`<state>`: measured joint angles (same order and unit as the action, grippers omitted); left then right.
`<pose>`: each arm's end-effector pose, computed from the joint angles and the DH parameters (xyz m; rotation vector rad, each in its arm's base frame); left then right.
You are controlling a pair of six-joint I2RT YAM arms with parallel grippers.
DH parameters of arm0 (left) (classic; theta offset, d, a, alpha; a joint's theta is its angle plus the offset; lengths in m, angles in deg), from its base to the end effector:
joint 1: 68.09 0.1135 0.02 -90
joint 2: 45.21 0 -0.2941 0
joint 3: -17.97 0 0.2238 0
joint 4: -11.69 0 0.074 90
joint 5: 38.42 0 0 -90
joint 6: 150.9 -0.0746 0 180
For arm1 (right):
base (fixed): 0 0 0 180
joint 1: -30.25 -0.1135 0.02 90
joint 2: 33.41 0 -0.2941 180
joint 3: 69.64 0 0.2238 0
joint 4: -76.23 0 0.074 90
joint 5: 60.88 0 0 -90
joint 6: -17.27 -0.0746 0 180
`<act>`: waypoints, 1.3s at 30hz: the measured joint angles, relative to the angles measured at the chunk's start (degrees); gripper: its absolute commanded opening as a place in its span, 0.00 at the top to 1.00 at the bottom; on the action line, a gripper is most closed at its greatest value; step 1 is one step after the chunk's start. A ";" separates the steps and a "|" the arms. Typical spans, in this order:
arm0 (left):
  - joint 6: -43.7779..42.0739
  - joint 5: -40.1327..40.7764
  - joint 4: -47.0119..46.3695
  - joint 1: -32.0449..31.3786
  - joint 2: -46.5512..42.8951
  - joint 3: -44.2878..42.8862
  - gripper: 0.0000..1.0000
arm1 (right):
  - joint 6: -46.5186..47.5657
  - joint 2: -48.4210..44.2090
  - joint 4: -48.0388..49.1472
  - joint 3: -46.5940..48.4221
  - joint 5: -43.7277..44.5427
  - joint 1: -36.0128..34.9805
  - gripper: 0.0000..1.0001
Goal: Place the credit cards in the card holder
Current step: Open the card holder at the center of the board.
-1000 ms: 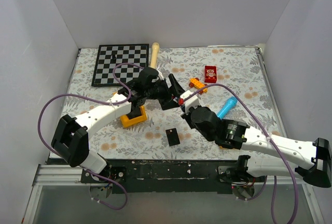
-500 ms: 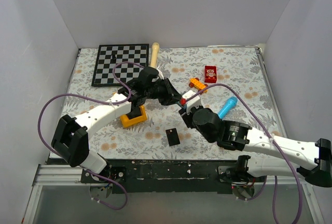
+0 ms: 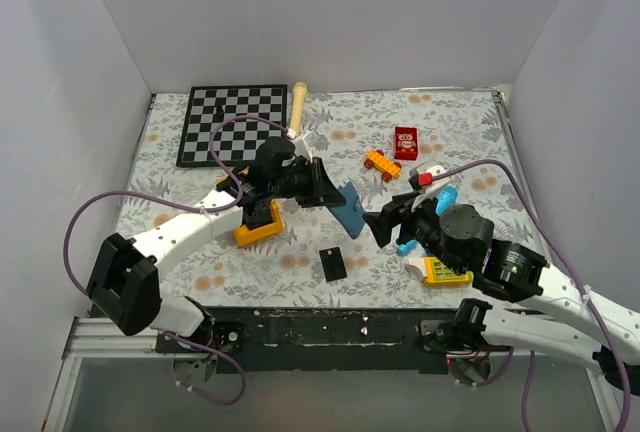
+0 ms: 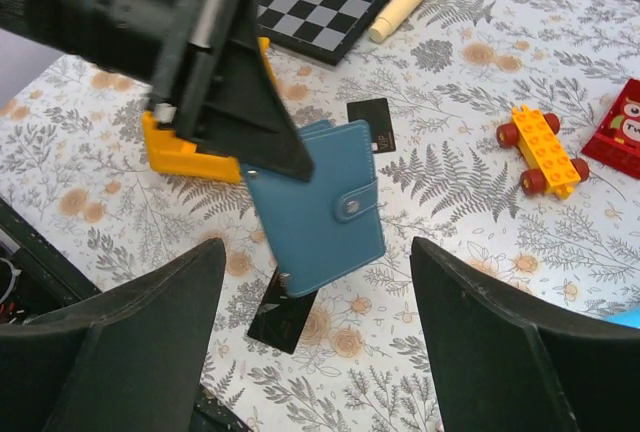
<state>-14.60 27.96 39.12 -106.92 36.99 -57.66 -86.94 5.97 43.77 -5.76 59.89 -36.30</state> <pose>0.2309 -0.2242 0.2997 0.1097 2.4074 -1.2303 0.0880 0.1069 0.3738 -0.3796 1.6834 0.5941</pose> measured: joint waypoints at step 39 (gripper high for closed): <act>-23.06 -36.52 -4.85 2.40 -9.25 -0.09 0.40 | -2.32 5.07 -0.83 -2.45 -51.76 20.02 0.99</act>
<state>-37.65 -8.56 34.26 -104.51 27.74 -57.74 -89.26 11.04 42.94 -8.20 8.13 -16.28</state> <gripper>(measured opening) 0.227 0.069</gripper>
